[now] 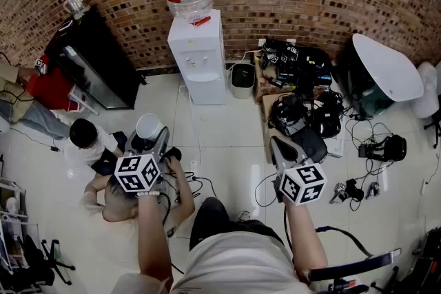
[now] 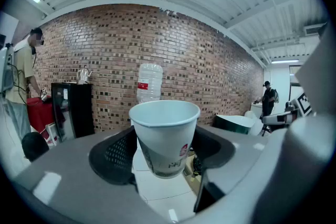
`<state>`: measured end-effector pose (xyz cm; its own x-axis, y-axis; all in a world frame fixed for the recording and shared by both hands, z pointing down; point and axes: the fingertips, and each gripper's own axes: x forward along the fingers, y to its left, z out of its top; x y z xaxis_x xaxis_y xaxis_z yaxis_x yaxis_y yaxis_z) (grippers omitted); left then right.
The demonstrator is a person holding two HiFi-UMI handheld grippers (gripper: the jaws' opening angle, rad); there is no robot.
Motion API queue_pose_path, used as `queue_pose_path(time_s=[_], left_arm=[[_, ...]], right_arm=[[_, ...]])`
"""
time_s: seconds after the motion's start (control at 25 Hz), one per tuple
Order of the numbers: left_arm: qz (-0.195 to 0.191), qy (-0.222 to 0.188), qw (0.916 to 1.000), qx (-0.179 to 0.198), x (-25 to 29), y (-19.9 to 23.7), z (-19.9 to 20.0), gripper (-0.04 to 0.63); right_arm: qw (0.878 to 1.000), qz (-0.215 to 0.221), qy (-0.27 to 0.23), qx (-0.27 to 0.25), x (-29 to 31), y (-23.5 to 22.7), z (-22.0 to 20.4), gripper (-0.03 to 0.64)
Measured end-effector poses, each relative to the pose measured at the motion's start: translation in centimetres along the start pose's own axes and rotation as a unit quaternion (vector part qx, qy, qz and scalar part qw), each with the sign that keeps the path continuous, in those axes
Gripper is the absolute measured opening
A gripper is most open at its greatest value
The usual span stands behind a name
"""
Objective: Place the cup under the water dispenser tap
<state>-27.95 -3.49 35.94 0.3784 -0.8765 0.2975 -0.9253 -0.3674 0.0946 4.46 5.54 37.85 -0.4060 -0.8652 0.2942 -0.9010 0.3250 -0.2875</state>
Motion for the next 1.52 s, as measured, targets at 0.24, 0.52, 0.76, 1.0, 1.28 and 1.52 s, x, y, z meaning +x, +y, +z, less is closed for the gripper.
queue_pose_path(time_s=[0.24, 0.52, 0.76, 1.0, 1.28, 1.52], left_arm=[[-0.002, -0.002, 0.9997, -0.025, 5.5, 1.5, -1.0, 0.333], [-0.013, 0.0, 0.9992, -0.039, 15.8, 5.4, -1.5, 0.334], [-0.022, 0.02, 0.999, -0.034, 25.0, 9.8, -1.7, 0.333], [-0.031, 0.038, 0.9982, -0.035, 31.4, 12.3, -3.1, 0.334], [-0.005, 0.044, 0.9987, -0.023, 40.8, 14.6, -10.5, 0.334], [-0.009, 0.055, 0.9984, 0.0, 52.3, 17.7, -21.0, 0.334]], right_arm=[[1.0, -0.007, 0.008, 0.009, 2.7, -2.5, -0.1, 0.0], [1.0, -0.016, 0.02, 0.013, 10.8, -5.7, 1.0, 0.0], [0.999, -0.034, 0.024, 0.032, 19.9, -8.8, 3.1, 0.0], [0.998, -0.034, 0.04, 0.043, 26.8, -10.8, 3.6, 0.0], [0.998, -0.02, 0.054, 0.029, 33.8, -14.6, 1.2, 0.0], [0.998, -0.03, 0.06, 0.015, 41.0, -20.7, -5.5, 0.001]])
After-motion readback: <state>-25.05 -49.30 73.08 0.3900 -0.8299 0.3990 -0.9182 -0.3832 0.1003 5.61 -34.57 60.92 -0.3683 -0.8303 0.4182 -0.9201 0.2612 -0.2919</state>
